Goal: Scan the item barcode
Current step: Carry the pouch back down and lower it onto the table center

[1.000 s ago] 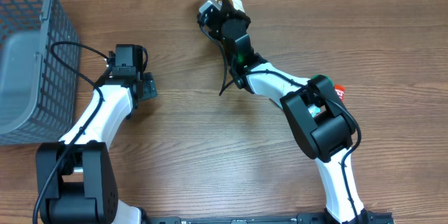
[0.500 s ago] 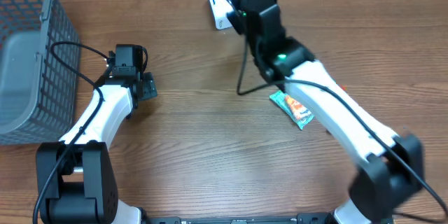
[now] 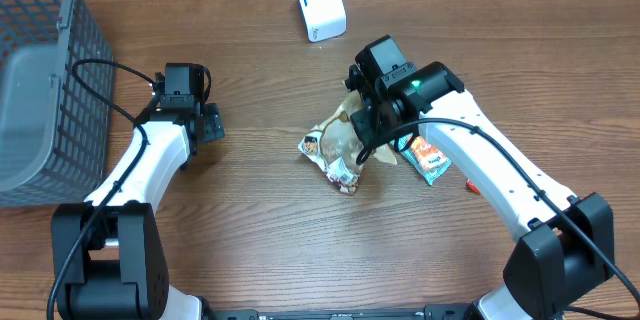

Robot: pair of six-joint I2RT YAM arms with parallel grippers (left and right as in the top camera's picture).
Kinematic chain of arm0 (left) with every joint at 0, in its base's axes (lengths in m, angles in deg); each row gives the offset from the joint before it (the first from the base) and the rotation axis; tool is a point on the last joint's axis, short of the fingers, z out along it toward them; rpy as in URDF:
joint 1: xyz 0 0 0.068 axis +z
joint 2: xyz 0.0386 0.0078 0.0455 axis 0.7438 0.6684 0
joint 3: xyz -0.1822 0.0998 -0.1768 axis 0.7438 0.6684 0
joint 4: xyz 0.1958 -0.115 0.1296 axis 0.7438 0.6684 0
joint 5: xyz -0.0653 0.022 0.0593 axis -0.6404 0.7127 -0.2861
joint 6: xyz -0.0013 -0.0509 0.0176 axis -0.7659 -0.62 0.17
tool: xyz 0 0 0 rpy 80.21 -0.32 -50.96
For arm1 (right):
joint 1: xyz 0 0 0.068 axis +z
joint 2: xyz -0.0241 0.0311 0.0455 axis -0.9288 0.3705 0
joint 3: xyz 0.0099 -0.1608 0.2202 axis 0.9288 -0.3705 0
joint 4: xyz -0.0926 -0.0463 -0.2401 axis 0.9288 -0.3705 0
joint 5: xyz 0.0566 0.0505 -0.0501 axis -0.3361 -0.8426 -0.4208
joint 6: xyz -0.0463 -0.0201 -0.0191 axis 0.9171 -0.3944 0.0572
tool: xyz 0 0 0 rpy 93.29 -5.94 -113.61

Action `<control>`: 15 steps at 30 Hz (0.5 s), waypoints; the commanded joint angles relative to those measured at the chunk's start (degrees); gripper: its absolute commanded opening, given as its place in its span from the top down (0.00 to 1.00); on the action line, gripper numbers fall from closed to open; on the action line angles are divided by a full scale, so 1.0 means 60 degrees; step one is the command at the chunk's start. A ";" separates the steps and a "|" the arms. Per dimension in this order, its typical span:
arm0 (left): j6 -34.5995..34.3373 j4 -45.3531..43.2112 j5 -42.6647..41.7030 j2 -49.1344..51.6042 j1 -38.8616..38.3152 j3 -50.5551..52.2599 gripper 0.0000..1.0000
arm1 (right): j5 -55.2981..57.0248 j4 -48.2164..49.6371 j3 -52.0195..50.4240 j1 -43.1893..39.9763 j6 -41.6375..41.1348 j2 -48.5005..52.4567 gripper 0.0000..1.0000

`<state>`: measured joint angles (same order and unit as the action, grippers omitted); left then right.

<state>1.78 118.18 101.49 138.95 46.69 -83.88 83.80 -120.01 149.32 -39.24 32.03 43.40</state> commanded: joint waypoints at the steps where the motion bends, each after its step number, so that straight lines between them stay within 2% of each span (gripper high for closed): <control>1: 0.0102 -0.0011 0.0120 0.0080 0.0044 -0.0171 0.00 | 0.0029 0.0018 -0.0120 -0.0044 -0.0197 -0.0007 0.79; 5: 0.0102 -0.0011 0.0120 0.0080 0.0044 -0.0171 0.01 | 0.0102 0.0044 -0.0153 -0.0047 -0.0197 -0.0007 0.30; 6: 0.0098 -0.0007 0.0120 0.0080 0.0044 -0.0171 0.00 | 0.0102 0.0066 -0.0157 -0.0047 -0.0197 -0.0007 0.09; 7: 0.0102 -0.0011 0.0120 0.0080 0.0044 -0.0171 0.00 | 0.0102 0.0098 -0.0157 -0.0047 -0.0197 -0.0004 0.00; 15: 0.0102 -0.0011 0.0120 0.0080 0.0044 -0.0171 0.01 | 0.0098 0.0525 -0.0157 -0.0047 -0.0197 -0.0007 0.00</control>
<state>1.78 118.18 101.49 138.95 46.69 -83.88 84.15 -117.52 148.86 -39.35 31.05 43.40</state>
